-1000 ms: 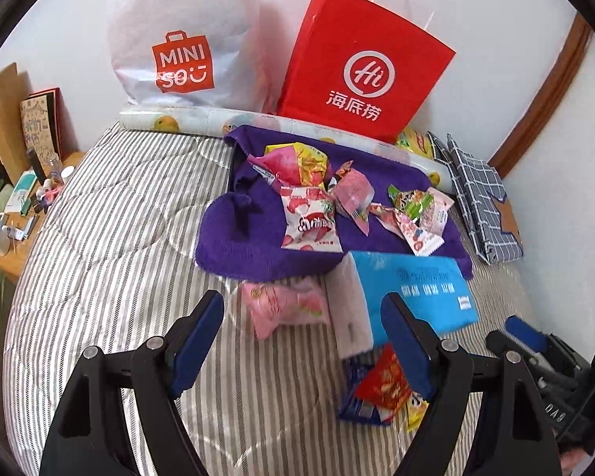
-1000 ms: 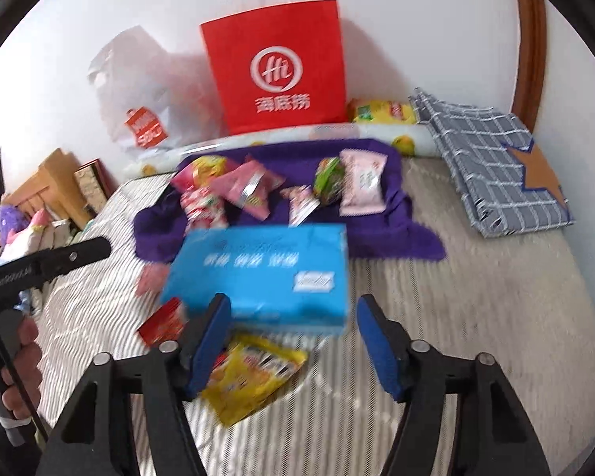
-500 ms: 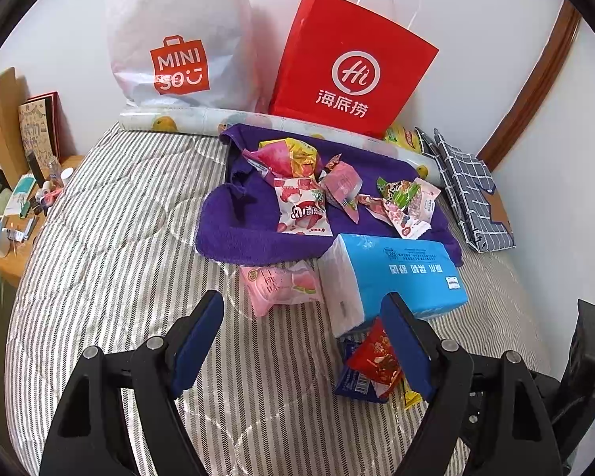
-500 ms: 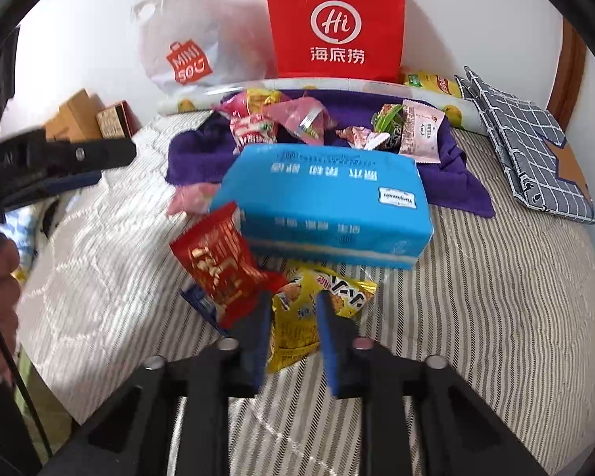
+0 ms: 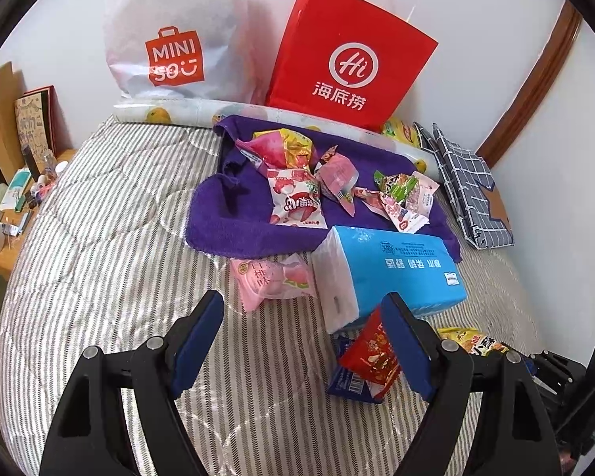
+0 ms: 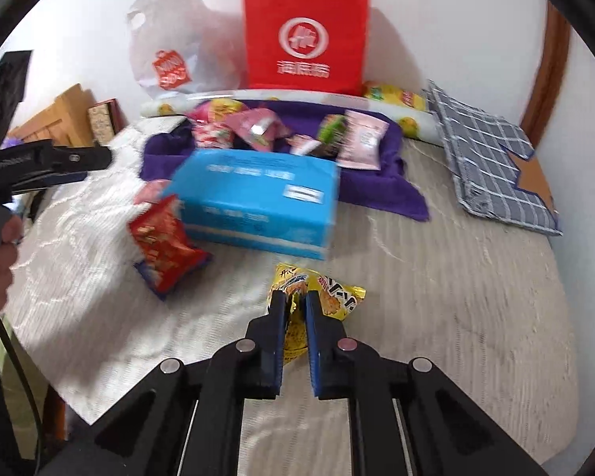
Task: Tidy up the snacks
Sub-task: 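Grasp the yellow chip bag with the right tool while the left tool reaches the pink packet, then grasp the pink peach-flavour packet with the left tool, then carry the pink packet with the left tool while the right tool carries the chip bag to the towel, then open both tools to drop the packets onto the purple towel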
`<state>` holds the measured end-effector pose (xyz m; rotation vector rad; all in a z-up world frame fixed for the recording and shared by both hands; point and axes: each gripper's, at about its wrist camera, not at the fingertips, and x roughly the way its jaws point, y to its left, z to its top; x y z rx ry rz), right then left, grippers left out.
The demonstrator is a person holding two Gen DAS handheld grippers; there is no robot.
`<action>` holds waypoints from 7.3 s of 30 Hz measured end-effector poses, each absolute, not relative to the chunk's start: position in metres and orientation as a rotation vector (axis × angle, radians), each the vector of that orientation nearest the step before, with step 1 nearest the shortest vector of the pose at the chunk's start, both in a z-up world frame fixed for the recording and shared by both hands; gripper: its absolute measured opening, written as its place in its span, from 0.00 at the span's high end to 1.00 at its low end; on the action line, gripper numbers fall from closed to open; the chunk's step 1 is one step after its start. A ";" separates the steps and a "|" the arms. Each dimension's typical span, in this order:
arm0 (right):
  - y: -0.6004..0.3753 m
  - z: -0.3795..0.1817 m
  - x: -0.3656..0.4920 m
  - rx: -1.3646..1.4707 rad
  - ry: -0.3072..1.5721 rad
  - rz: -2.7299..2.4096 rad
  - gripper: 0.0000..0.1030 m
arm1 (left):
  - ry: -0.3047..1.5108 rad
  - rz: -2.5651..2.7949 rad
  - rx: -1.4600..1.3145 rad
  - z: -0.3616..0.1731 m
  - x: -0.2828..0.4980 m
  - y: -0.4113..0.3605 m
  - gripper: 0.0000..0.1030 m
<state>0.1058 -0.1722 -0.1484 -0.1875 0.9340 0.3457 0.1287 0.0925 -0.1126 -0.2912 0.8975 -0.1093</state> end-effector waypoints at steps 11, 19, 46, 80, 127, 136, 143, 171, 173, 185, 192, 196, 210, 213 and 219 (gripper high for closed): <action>-0.190 -0.178 0.109 -0.106 0.978 0.289 0.54 | 0.917 -0.112 -0.288 -0.122 0.136 0.090 0.22; -0.188 -0.203 0.125 -0.046 0.979 0.236 0.47 | 0.956 -0.069 -0.280 -0.140 0.142 0.100 0.22; -0.225 -0.203 0.186 -0.033 0.899 0.168 0.51 | 1.041 -0.033 -0.265 -0.191 0.203 0.098 0.23; -0.217 -0.220 0.211 -0.056 0.940 0.154 0.48 | 0.893 0.017 -0.151 -0.196 0.160 0.094 0.47; -0.193 -0.121 0.120 -0.019 0.789 0.262 0.51 | 0.837 -0.159 -0.183 -0.119 0.092 0.049 0.47; -0.187 -0.113 0.115 -0.024 0.772 0.269 0.51 | 0.834 -0.210 -0.161 -0.111 0.092 0.023 0.47; -0.189 -0.107 0.124 -0.020 0.764 0.262 0.51 | 0.835 -0.239 -0.173 -0.105 0.109 0.013 0.47; -0.168 -0.074 0.217 -0.010 0.724 0.285 0.51 | 0.831 -0.243 -0.204 -0.070 0.190 0.039 0.47; -0.165 -0.073 0.227 -0.015 0.724 0.285 0.51 | 0.829 -0.242 -0.205 -0.069 0.197 0.041 0.47; -0.160 -0.069 0.280 -0.031 0.706 0.280 0.51 | 0.829 -0.200 -0.193 -0.067 0.246 0.068 0.47; -0.160 -0.072 0.306 -0.012 0.700 0.281 0.51 | 0.828 -0.162 -0.226 -0.069 0.271 0.091 0.47; -0.164 -0.086 0.321 -0.003 0.729 0.277 0.51 | 0.831 -0.162 -0.228 -0.074 0.283 0.092 0.47; -0.152 -0.133 0.351 -0.012 0.847 0.328 0.51 | 0.888 -0.158 -0.269 -0.115 0.330 0.083 0.47; -0.139 -0.140 0.352 -0.031 0.860 0.355 0.51 | 0.899 -0.153 -0.265 -0.122 0.336 0.082 0.47; -0.123 -0.154 0.354 -0.074 0.883 0.366 0.51 | 0.919 -0.158 -0.281 -0.130 0.344 0.085 0.47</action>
